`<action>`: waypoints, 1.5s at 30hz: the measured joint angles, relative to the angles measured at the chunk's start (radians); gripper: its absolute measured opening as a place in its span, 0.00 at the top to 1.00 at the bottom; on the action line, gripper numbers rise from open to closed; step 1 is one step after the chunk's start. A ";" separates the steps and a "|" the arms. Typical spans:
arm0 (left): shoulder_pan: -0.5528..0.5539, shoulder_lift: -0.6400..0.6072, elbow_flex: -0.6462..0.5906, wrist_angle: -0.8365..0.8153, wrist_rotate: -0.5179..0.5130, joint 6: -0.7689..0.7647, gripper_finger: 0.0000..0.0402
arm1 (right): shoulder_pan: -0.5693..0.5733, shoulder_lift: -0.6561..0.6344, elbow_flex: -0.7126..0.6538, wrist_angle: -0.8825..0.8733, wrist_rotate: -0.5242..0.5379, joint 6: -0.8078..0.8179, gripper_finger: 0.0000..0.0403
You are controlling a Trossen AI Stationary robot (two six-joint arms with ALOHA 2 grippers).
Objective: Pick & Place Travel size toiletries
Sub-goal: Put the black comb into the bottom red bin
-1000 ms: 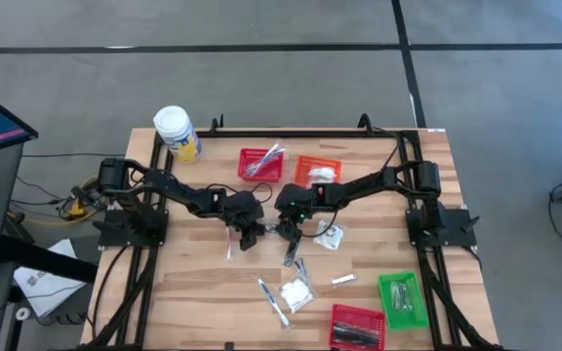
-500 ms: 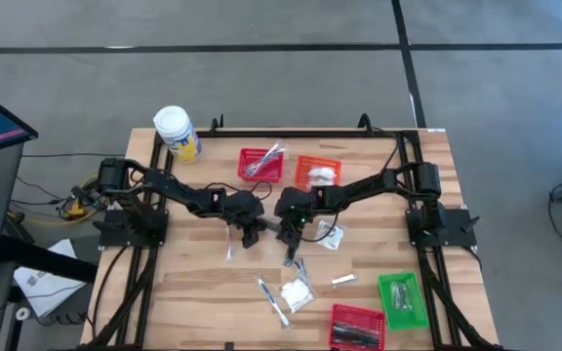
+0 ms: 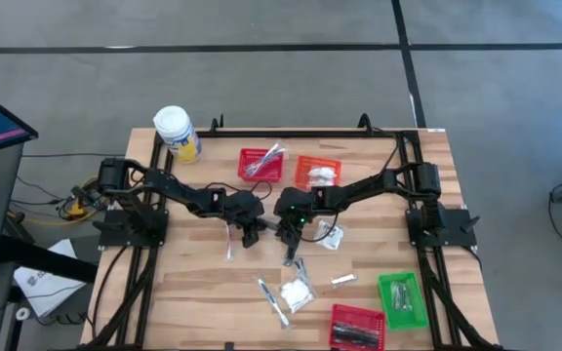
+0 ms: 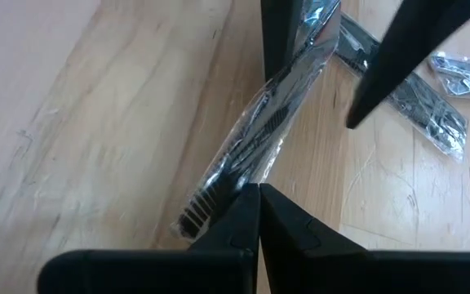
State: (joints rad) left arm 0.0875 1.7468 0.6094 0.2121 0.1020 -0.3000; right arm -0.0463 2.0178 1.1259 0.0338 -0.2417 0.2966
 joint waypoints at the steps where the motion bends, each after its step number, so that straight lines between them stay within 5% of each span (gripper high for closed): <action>1: 0.000 0.000 0.000 0.000 0.000 0.000 1.00 | 0.000 0.000 0.000 -0.001 0.000 0.000 0.65; 13: -0.001 0.003 -0.004 0.027 0.014 0.008 1.00 | -0.010 0.000 0.000 -0.046 0.039 -0.032 0.98; 24: -0.090 -0.287 -0.028 0.024 0.113 0.026 1.00 | -0.004 -0.002 0.001 -0.007 0.061 -0.095 0.99; 37: -0.337 -0.787 -0.170 0.187 -0.052 0.167 1.00 | 0.067 -0.162 -0.003 -0.046 0.128 -0.145 1.00; 45: -0.344 -0.874 -0.230 0.206 -0.164 0.186 1.00 | 0.187 -0.390 -0.002 -0.169 0.318 -0.193 1.00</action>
State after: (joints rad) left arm -0.2568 0.8726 0.3790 0.4183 -0.0620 -0.1135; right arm 0.1406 1.6275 1.1240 -0.1350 0.0765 0.1038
